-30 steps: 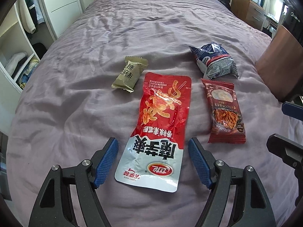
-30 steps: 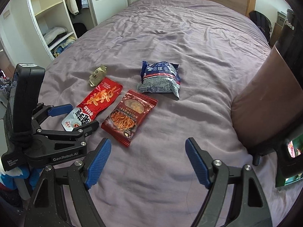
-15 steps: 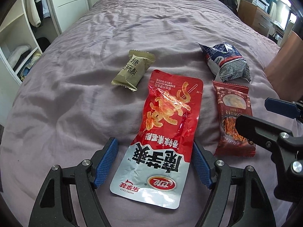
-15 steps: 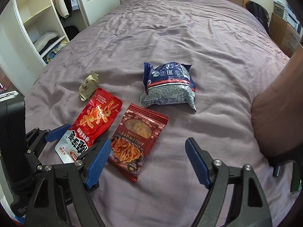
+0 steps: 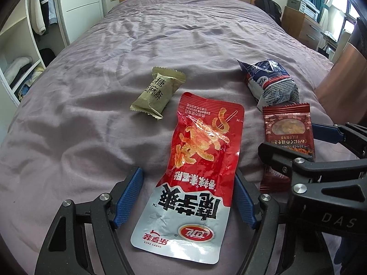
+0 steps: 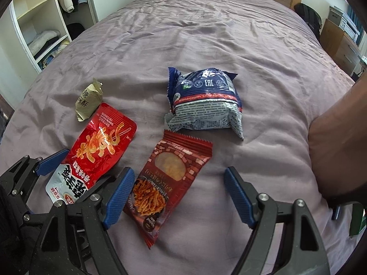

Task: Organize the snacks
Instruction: 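Grasp the red spicy strip bag with left tool while right tool grasps red noodle packet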

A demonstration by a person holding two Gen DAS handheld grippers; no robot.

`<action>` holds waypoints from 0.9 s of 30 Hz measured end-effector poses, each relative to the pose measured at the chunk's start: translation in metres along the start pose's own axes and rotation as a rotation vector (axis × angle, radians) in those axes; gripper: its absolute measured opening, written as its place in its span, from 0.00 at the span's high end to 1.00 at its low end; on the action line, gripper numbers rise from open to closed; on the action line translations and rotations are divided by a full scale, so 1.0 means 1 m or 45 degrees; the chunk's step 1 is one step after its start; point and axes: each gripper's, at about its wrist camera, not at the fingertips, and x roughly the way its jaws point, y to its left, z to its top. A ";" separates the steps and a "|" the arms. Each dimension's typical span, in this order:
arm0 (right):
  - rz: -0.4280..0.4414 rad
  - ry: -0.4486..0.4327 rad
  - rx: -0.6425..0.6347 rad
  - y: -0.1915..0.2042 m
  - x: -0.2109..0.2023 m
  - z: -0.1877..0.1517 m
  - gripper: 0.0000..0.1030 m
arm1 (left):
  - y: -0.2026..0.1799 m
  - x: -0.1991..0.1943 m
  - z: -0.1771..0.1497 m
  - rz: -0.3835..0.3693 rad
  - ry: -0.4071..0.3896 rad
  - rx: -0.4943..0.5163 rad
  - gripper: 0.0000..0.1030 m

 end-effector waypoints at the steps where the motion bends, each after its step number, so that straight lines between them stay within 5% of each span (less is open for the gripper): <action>1: -0.022 -0.005 -0.015 -0.001 -0.002 -0.001 0.00 | 0.000 0.000 0.000 -0.002 -0.001 -0.001 0.32; 7: -0.039 -0.008 0.015 -0.020 -0.006 -0.009 0.00 | -0.005 -0.002 0.001 -0.012 -0.014 0.005 0.46; 20: -0.041 0.043 0.100 -0.033 -0.015 -0.026 0.00 | -0.017 0.000 0.000 0.041 -0.012 0.043 0.47; 27: -0.084 0.054 0.015 -0.023 -0.008 -0.022 0.00 | -0.020 -0.002 0.000 0.026 -0.018 0.031 0.59</action>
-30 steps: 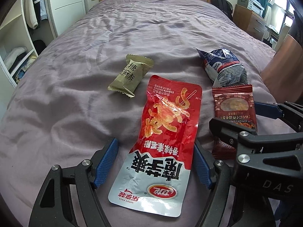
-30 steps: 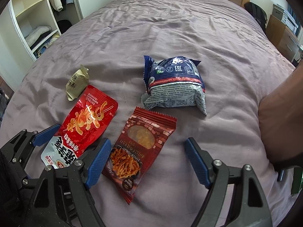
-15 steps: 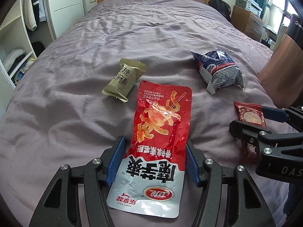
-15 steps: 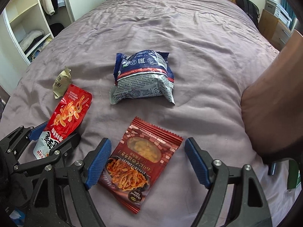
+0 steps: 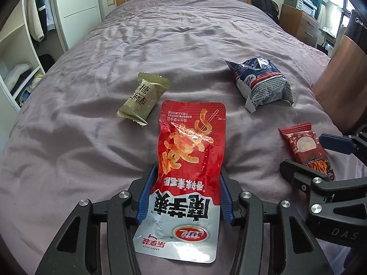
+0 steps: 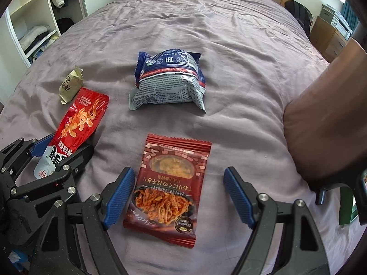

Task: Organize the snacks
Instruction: 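Grasp the red spicy strip bag with left tool while right tool grasps red noodle packet, then lift both held snacks and carry them over the green tray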

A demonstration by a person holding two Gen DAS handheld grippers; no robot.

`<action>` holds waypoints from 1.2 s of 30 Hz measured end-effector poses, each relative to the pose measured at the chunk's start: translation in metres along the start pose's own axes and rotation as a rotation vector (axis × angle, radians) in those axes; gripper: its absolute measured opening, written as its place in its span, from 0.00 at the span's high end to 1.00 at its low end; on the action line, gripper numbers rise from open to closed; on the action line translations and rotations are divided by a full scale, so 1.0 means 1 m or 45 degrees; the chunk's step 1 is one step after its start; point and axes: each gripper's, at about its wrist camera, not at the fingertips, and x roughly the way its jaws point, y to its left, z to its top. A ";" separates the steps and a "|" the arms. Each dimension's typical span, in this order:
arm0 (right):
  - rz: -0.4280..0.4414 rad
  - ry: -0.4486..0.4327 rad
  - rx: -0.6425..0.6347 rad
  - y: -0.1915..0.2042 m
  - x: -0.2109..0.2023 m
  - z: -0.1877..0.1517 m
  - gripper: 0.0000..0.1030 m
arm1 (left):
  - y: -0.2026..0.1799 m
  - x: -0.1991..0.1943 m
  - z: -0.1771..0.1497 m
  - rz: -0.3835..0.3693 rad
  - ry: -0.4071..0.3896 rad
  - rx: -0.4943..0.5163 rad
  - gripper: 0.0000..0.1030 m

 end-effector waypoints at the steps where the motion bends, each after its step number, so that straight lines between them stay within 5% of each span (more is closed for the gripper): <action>1: 0.007 0.001 0.000 -0.001 0.000 -0.001 0.00 | -0.001 0.000 0.000 -0.003 -0.001 0.000 0.62; 13: 0.088 -0.033 0.018 -0.010 -0.005 -0.010 0.00 | -0.018 -0.003 -0.001 0.042 -0.028 0.024 0.73; 24: 0.111 -0.088 0.043 -0.027 -0.018 -0.017 0.00 | -0.044 -0.013 -0.004 0.289 -0.100 0.019 0.75; 36: 0.089 -0.106 -0.016 -0.031 -0.035 -0.026 0.00 | -0.034 -0.026 -0.005 0.139 -0.082 -0.075 0.75</action>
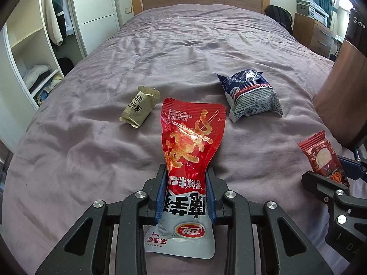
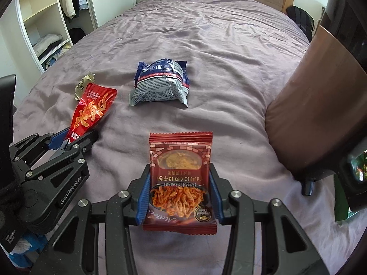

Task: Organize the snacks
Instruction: 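Lift both held snacks and carry them over the green tray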

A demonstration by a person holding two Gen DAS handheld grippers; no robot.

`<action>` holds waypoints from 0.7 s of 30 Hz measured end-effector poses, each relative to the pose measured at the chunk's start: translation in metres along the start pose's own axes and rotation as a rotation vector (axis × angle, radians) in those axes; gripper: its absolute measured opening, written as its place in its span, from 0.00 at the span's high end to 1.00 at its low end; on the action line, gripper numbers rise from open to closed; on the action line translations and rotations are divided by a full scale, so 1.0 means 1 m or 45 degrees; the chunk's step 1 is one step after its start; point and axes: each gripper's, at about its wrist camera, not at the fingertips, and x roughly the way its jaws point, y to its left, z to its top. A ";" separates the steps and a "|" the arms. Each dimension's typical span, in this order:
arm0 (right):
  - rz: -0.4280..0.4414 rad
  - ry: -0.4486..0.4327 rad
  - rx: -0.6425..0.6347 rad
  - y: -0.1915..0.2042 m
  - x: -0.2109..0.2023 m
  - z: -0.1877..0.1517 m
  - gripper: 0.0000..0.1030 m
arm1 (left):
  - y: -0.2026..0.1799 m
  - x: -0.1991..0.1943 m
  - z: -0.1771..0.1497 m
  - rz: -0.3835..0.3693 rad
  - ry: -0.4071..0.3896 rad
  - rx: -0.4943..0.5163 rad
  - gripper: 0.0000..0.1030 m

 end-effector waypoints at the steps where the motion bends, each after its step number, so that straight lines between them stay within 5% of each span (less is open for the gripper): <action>1: -0.005 -0.003 -0.008 0.000 -0.002 -0.001 0.00 | -0.001 -0.003 0.000 -0.010 -0.002 -0.003 0.75; 21: -0.005 -0.024 0.002 -0.021 -0.020 -0.029 0.00 | -0.016 -0.021 -0.006 -0.069 0.004 0.008 0.75</action>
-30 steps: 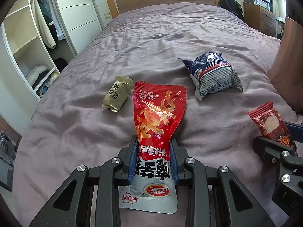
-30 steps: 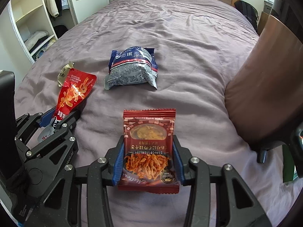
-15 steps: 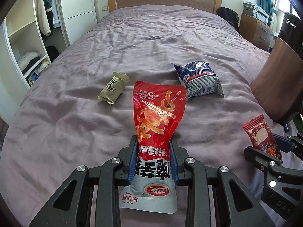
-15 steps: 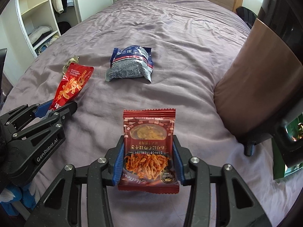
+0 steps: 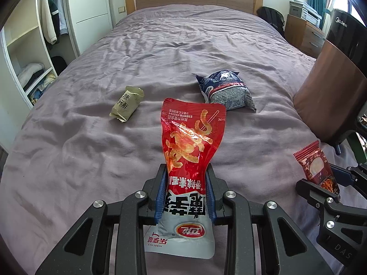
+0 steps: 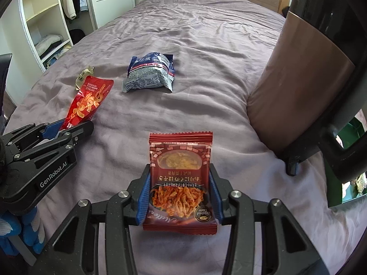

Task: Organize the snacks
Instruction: 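Lift both held snacks and carry them over the green tray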

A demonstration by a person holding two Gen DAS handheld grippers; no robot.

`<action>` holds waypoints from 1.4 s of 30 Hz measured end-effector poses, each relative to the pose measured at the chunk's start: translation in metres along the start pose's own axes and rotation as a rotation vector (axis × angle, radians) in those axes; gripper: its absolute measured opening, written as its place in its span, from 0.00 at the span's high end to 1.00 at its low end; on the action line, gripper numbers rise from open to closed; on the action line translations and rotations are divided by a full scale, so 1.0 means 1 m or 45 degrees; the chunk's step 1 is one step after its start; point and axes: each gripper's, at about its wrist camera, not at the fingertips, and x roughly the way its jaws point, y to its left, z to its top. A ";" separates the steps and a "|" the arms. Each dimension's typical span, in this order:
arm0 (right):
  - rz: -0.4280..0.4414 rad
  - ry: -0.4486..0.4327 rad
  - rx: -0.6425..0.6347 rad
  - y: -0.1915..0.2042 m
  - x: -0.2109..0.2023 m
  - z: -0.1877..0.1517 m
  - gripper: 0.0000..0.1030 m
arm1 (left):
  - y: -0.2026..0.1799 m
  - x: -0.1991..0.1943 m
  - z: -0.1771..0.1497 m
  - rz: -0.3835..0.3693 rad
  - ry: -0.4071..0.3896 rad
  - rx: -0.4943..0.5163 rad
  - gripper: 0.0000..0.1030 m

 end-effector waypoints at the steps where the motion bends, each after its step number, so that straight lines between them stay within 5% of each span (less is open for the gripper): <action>1: 0.001 -0.002 -0.003 0.000 -0.001 0.000 0.00 | -0.002 0.000 -0.001 0.000 0.000 0.005 0.75; 24: 0.001 -0.006 0.010 -0.027 -0.059 -0.035 0.00 | -0.046 -0.056 -0.008 0.038 -0.085 0.064 0.74; 42: -0.053 -0.068 0.176 -0.122 -0.123 -0.092 0.00 | -0.145 -0.106 -0.048 -0.033 0.015 0.222 0.74</action>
